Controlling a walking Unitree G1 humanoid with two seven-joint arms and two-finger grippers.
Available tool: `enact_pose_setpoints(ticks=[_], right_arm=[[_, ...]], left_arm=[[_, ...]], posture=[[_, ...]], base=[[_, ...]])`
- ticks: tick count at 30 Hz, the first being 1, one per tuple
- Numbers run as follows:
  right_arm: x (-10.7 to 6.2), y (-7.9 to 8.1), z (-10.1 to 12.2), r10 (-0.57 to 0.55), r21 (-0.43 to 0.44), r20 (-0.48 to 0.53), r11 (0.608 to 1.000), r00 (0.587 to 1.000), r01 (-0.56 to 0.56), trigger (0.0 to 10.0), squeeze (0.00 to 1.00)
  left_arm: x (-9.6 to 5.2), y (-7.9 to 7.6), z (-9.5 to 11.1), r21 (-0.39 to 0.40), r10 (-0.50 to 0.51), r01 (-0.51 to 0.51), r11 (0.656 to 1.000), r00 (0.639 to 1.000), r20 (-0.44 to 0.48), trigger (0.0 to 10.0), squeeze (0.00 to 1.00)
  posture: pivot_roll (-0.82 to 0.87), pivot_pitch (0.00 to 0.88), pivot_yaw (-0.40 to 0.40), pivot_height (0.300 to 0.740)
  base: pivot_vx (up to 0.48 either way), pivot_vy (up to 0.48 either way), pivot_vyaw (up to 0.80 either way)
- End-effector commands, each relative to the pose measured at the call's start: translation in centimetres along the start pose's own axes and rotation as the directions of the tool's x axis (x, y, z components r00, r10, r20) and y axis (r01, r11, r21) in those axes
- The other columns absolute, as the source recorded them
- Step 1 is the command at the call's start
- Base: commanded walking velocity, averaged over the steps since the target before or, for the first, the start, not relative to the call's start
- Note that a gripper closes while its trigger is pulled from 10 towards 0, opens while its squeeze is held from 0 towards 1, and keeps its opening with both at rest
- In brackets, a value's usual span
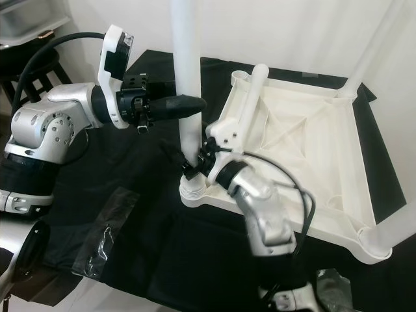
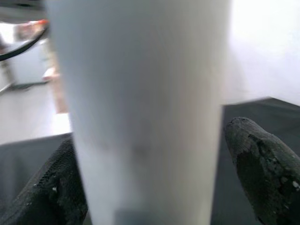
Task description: Building children table
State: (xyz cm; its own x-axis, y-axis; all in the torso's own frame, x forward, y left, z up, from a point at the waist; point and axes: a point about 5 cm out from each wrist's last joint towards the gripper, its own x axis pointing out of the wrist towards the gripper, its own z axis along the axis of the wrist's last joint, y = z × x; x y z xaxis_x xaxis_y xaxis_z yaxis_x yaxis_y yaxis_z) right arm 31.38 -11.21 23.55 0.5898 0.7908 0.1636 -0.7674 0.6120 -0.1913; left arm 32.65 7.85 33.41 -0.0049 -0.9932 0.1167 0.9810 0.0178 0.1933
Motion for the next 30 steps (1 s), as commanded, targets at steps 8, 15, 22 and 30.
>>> enact_pose_setpoints(ticks=[8,15,22,30], right_arm=[[0.2,-2.8,2.3,0.346,-0.016,-0.08,0.937,0.935,-0.349,10.0,0.0],[1.1,-4.1,1.9,0.45,0.109,-0.048,0.89,0.892,-0.443,9.2,0.0],[0.8,-3.7,0.8,0.534,0.167,-0.067,0.839,0.843,-0.518,0.0,0.0],[0.5,-3.7,0.0,0.565,0.182,-0.051,0.816,0.823,-0.549,0.0,0.0]], left_arm=[[1.3,-1.5,-1.0,-0.026,-0.163,0.162,0.986,0.986,-0.026,0.0,0.0],[1.6,-1.6,-0.8,-0.021,-0.195,0.194,0.981,0.98,-0.045,0.0,0.0],[2.0,-1.5,-0.5,-0.012,-0.22,0.219,0.976,0.974,-0.058,0.0,0.0],[2.6,-1.5,-0.4,0.007,-0.245,0.246,0.969,0.968,-0.063,0.0,0.0]], posture=[[-0.06,0.081,-0.002,0.74],[-0.05,0.085,0.003,0.74],[-0.04,0.087,0.013,0.74],[-0.05,0.082,0.02,0.74]], base=[[0.0,0.0,0.0],[0.0,0.0,0.0],[0.0,0.0,0.0],[0.0,0.0,0.0]])
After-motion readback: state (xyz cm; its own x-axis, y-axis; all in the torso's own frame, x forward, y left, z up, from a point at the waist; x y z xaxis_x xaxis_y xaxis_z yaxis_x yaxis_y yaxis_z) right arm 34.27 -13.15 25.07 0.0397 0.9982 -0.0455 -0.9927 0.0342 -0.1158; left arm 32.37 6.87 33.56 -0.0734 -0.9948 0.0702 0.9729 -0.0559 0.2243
